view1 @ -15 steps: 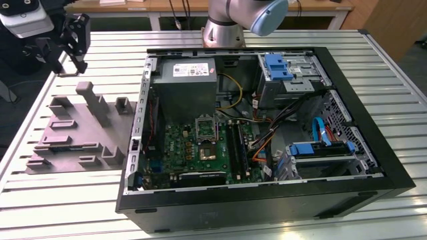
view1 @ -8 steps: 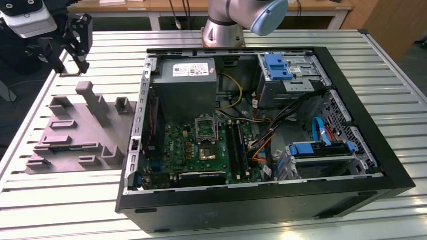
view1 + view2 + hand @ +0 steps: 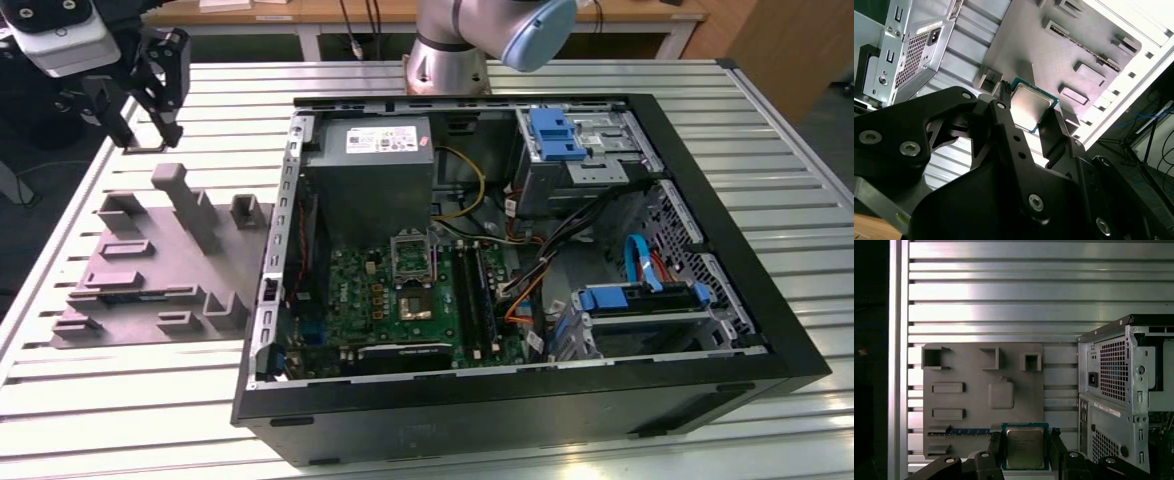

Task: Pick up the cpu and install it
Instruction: 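Pick up the cpu and move it towards the insertion slot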

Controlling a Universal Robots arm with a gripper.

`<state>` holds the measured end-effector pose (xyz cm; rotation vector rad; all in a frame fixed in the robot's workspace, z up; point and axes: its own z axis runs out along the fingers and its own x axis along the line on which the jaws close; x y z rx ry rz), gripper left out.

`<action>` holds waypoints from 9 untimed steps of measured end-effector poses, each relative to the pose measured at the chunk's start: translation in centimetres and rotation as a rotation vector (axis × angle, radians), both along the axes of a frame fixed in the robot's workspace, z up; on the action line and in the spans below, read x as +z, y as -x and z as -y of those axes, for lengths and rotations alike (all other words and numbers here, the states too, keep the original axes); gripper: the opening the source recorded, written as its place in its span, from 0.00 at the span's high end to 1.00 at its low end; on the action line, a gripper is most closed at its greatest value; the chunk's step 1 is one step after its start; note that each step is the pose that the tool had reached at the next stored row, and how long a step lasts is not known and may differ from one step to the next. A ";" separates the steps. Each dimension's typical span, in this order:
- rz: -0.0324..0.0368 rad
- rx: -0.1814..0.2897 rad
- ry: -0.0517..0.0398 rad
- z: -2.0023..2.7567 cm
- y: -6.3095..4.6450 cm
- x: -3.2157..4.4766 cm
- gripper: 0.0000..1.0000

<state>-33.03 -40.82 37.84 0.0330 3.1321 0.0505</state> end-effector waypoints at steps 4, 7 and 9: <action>0.0000 0.000 0.0000 0.00 -0.2 -0.01 0.53; -0.0001 0.000 0.0001 0.00 -0.6 -0.01 0.53; 0.0001 0.000 0.0000 0.00 -0.9 -0.02 0.53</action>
